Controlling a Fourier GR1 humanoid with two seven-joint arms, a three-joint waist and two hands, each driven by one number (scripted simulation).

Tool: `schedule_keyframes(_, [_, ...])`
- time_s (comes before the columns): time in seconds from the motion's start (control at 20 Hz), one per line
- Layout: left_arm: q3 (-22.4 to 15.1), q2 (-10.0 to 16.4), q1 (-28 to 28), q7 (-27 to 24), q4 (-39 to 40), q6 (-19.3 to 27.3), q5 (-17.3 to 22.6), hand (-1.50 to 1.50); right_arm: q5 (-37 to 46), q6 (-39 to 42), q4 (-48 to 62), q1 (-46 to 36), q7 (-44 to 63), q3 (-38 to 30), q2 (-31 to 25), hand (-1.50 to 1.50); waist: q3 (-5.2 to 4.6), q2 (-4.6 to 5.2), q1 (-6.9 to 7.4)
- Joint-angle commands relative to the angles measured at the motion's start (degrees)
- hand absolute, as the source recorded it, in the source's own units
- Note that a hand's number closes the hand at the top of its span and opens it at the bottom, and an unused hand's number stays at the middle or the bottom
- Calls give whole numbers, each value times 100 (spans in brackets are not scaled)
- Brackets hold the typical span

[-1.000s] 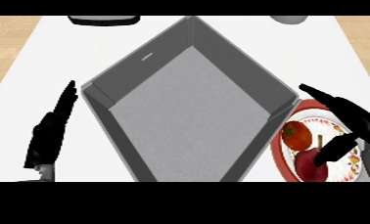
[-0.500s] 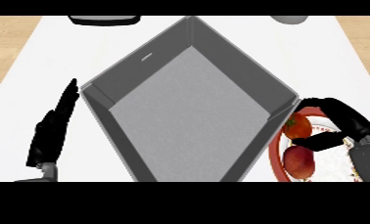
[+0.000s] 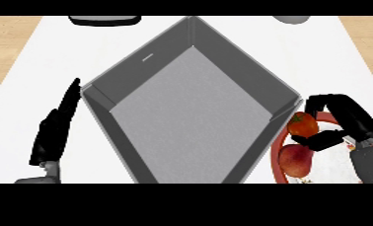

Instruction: Pick the tomato from the plate and place it in the cardboard box

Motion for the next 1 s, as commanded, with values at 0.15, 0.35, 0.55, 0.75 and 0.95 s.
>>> schedule_keyframes(0.15, [-16,-162,106,-244,192,-9,-20,0,1050,-653,-674,389,1075,403,252,150,3,2,-14])
schedule_keyframes(0.35, [95,-39,232,-278,4,-23,-28,0,1556,-120,-2085,865,2136,660,79,150,-2,-23,-62])
schedule_keyframes(0.55, [-94,-242,223,-111,-105,135,-265,0,1713,-141,-2815,869,2549,669,394,150,4,-8,-26])
schedule_keyframes(0.75, [239,56,-134,11,69,-149,-3,0,753,440,-3770,997,2145,363,361,150,3,-16,-80])
schedule_keyframes(0.95, [106,-123,-162,130,38,-9,-97,0,-207,640,-4313,448,2176,444,1077,150,3,-19,-69])
